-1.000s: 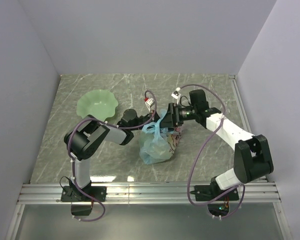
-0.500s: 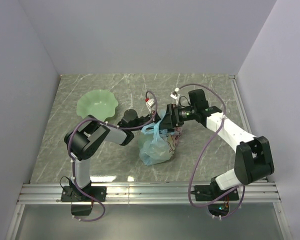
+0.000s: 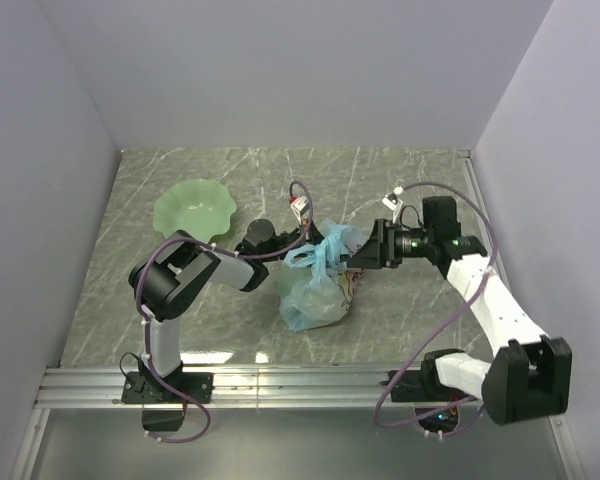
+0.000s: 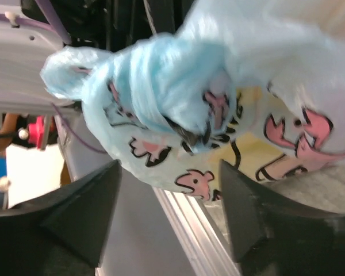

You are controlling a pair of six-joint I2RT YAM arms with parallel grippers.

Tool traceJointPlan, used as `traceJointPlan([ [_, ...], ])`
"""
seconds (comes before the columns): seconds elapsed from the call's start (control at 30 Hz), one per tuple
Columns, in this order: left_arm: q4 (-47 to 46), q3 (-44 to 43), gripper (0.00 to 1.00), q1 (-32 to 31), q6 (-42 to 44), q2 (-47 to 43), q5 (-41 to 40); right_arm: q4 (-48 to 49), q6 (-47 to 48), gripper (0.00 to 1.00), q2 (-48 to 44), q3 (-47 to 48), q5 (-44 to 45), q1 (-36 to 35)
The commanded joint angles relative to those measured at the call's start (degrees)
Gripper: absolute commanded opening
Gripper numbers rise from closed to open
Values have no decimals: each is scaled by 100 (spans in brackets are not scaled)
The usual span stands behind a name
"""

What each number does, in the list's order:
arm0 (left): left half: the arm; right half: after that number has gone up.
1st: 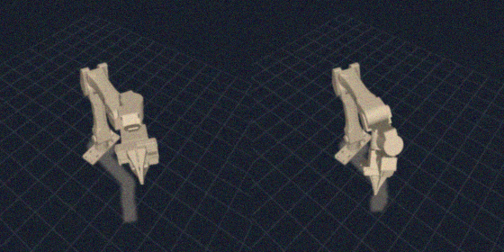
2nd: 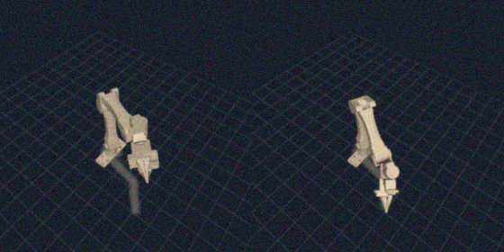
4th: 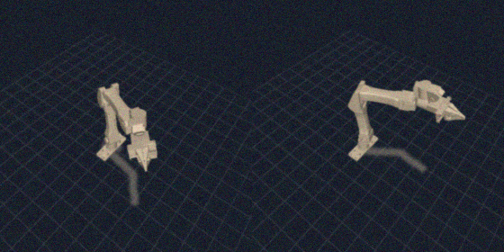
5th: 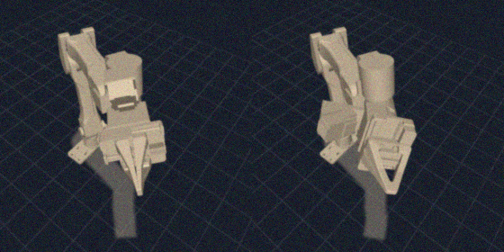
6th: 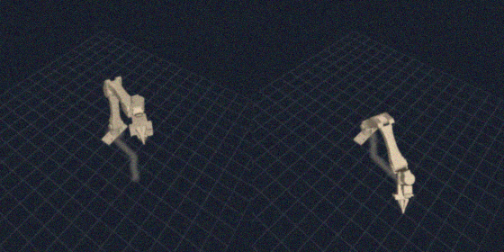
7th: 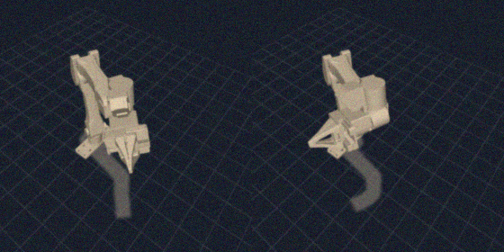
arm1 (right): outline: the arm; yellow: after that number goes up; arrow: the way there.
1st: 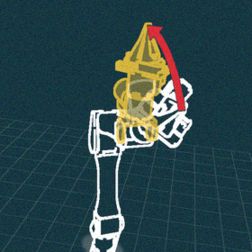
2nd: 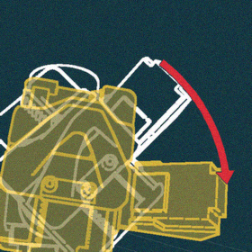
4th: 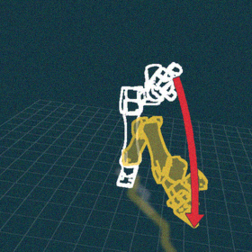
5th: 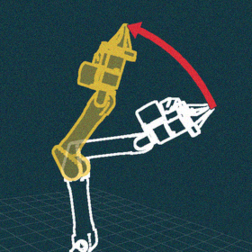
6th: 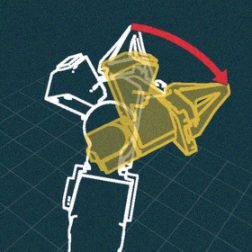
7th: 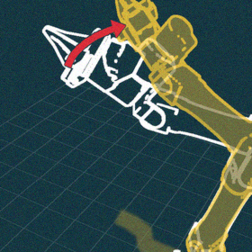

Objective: Place the fake fruits into the plastic bag and tie a complex knot

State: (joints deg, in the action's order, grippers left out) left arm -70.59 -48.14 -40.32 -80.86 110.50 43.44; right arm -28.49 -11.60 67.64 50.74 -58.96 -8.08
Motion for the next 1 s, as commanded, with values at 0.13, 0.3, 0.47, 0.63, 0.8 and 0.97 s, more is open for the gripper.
traceJointPlan([
  [0.13, 501, -345, 0, -81, -633, -204, -354, 1837, -1038, 51, -901, -934, 648, 87],
  [0.3, 1231, -477, 0, -143, -510, -309, -354, 1531, 93, 45, -892, -575, 1508, -159],
  [0.47, 1188, -389, 0, -143, -518, -362, -424, 1513, 553, 54, -1085, -627, 2273, -589],
  [0.63, 1188, -398, 0, -135, -483, -327, -451, 1548, 746, 59, -1217, -829, 2687, -924],
  [0.8, 977, -415, 0, -135, -580, -257, -433, 1487, 860, 60, -1349, -1031, 2723, -1012],
  [0.97, 836, -442, 0, -135, -685, -204, -415, 1653, 852, 53, -1227, -1101, 2898, -1100],
])
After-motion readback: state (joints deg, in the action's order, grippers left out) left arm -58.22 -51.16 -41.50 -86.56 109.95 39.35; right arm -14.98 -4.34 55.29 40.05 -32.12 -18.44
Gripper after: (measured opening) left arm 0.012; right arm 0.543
